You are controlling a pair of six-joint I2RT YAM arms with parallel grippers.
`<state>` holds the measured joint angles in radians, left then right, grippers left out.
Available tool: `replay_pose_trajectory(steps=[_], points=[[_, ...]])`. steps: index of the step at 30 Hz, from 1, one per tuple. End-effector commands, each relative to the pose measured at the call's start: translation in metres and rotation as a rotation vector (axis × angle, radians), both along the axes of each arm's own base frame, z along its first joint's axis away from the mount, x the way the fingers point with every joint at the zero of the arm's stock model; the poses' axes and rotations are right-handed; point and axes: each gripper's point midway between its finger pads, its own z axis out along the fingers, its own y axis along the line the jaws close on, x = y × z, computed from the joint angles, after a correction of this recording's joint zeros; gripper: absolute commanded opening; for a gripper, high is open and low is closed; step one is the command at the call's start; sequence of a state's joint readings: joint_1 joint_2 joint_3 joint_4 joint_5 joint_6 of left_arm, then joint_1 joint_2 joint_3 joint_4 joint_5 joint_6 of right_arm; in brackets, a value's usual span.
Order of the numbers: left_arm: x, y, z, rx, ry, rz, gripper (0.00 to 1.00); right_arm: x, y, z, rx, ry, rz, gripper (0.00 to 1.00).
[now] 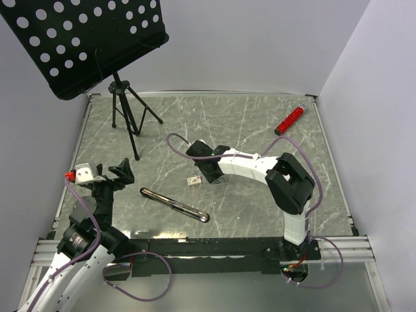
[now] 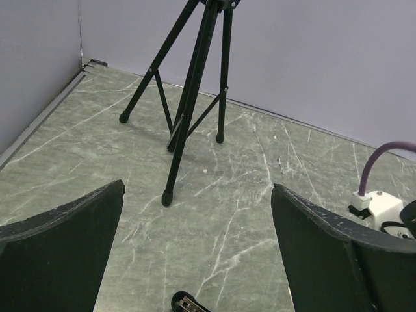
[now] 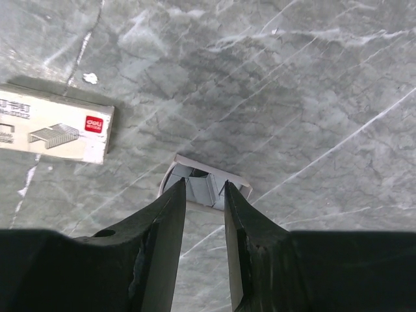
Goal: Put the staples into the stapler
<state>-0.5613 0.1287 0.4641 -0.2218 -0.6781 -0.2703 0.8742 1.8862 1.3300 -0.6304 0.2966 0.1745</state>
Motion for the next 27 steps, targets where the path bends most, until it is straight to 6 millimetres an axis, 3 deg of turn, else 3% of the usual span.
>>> replay_pose_trajectory(steps=[1,27], points=[[0.000,0.001,0.009,0.002,-0.030,0.002,1.00,0.006,0.001,0.003,-0.063,-0.039,0.026,0.37],[0.000,-0.001,0.009,0.001,-0.031,-0.007,0.99,-0.003,-0.003,-0.018,-0.286,-0.082,0.092,0.31]])
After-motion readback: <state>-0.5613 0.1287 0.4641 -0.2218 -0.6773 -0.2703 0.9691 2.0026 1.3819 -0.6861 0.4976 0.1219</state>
